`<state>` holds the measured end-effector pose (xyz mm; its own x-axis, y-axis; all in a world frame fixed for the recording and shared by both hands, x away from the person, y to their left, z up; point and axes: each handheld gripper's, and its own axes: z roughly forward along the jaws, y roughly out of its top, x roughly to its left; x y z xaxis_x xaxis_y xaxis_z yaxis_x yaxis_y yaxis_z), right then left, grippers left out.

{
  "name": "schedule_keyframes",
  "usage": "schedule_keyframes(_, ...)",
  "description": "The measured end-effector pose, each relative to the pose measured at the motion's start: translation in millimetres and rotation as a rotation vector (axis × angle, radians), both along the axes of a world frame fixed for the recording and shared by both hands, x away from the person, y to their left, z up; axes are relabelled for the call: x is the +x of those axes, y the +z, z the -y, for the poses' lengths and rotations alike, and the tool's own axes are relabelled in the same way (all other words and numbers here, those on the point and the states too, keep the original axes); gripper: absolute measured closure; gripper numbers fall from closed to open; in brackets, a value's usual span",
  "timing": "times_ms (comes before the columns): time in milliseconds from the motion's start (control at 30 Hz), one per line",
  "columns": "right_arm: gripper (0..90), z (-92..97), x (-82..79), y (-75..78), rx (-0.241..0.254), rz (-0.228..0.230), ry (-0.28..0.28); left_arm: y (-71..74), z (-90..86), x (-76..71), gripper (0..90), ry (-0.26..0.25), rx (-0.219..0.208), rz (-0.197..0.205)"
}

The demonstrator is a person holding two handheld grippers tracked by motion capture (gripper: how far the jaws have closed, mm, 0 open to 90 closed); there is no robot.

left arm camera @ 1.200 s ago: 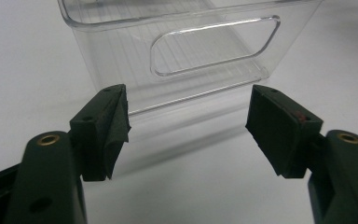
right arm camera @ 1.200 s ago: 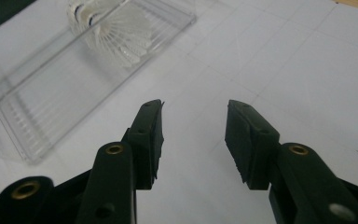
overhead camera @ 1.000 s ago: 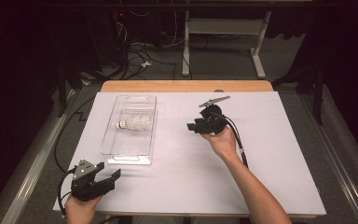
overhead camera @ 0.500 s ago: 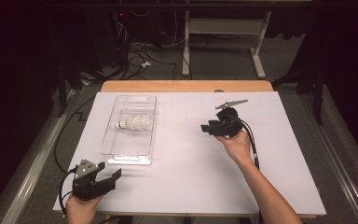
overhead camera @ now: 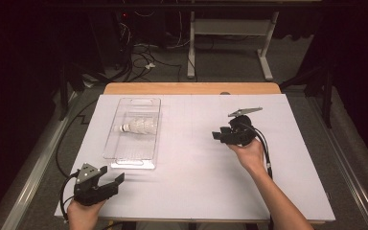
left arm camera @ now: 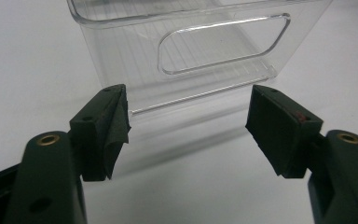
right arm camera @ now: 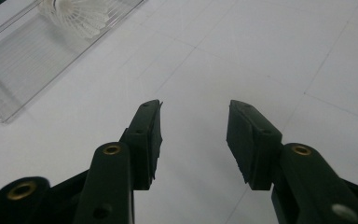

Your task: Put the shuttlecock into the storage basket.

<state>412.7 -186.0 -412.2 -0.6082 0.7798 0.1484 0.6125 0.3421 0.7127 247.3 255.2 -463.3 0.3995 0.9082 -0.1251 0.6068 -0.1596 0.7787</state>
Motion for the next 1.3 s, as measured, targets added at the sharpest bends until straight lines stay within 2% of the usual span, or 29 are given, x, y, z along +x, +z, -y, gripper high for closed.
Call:
schedule_keyframes(600,54.8,29.2,-19.9,-0.4,0.01,0.014,-0.043,0.1,0.7,-0.5,30.6,0.003,0.001,-0.001)
schedule_keyframes(833,54.0,42.1,-27.6,-3.3,0.023,0.009,-0.043,-0.8,2.6,1.7,30.7,-0.001,0.011,-0.007)
schedule_keyframes(967,53.7,50.1,-32.2,-5.7,0.033,0.012,-0.054,-1.1,1.2,2.0,30.7,0.003,-0.01,-0.013)
schedule_keyframes(1300,51.7,59.7,-33.8,-7.8,0.02,0.018,-0.051,-1.6,1.9,4.4,30.7,-0.004,-0.002,-0.016)
